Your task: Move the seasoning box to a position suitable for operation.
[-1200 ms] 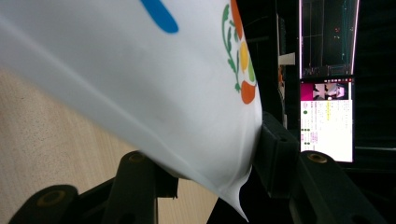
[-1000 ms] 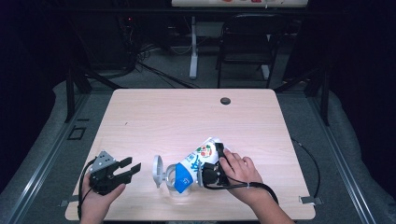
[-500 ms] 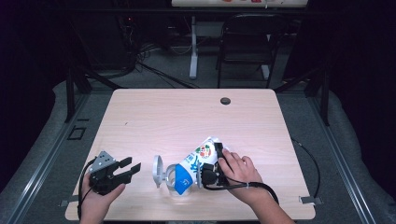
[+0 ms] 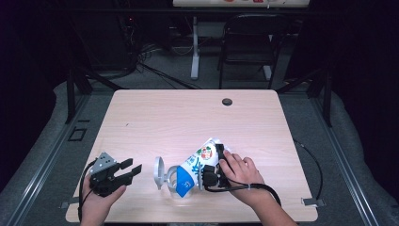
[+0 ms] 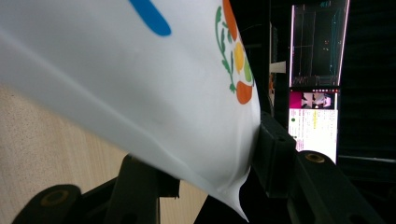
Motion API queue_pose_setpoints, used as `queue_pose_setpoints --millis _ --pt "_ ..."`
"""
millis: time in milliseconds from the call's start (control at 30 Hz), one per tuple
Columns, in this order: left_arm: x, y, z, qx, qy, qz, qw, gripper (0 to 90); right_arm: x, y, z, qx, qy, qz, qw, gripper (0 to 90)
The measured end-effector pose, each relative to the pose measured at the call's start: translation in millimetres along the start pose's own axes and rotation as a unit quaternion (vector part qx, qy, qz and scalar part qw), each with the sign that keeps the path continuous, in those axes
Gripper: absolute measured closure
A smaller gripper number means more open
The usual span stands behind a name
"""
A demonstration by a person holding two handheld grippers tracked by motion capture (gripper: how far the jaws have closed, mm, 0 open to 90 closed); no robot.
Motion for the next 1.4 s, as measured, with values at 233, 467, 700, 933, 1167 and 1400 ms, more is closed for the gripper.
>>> queue_pose_setpoints --millis 233,467,700,933,1167,1400 --pt "-0.2 0.2 0.4 0.0 0.001 0.0 1.0 54.4 0.7 0.7 0.0 0.001 -0.002 0.004 1.0 58.1" --pt "-1.1 -0.4 -0.3 0.001 0.001 0.0 1.0 54.4 0.9 1.1 0.2 0.0 -0.002 0.006 1.0 58.3" --pt "-1.4 -0.2 0.3 0.003 0.002 0.001 1.0 54.4 2.0 2.1 0.9 -0.003 -0.003 0.013 0.9999 58.4" --pt "-1.2 -0.2 0.0 0.003 0.002 0.001 1.0 54.2 2.3 2.4 0.9 -0.002 -0.004 0.014 0.9999 58.5" --pt "-1.4 -0.3 0.0 0.002 0.002 0.001 1.0 54.2 2.0 2.7 0.7 0.001 -0.005 0.014 0.9999 58.6" --pt "-1.3 -0.2 0.0 0.002 0.001 0.001 1.0 54.2 3.7 3.6 1.3 -0.003 -0.006 0.024 0.9997 58.8"
Point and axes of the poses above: each handheld gripper's, and its own axes: z roughly backward along the jaws, y roughly out of its top, x roughly to its right, the point moved 2 cm from there along -z, roughly forward along the jaws, and after that the axes turned 1 degree about y, right-handed, at the moved point
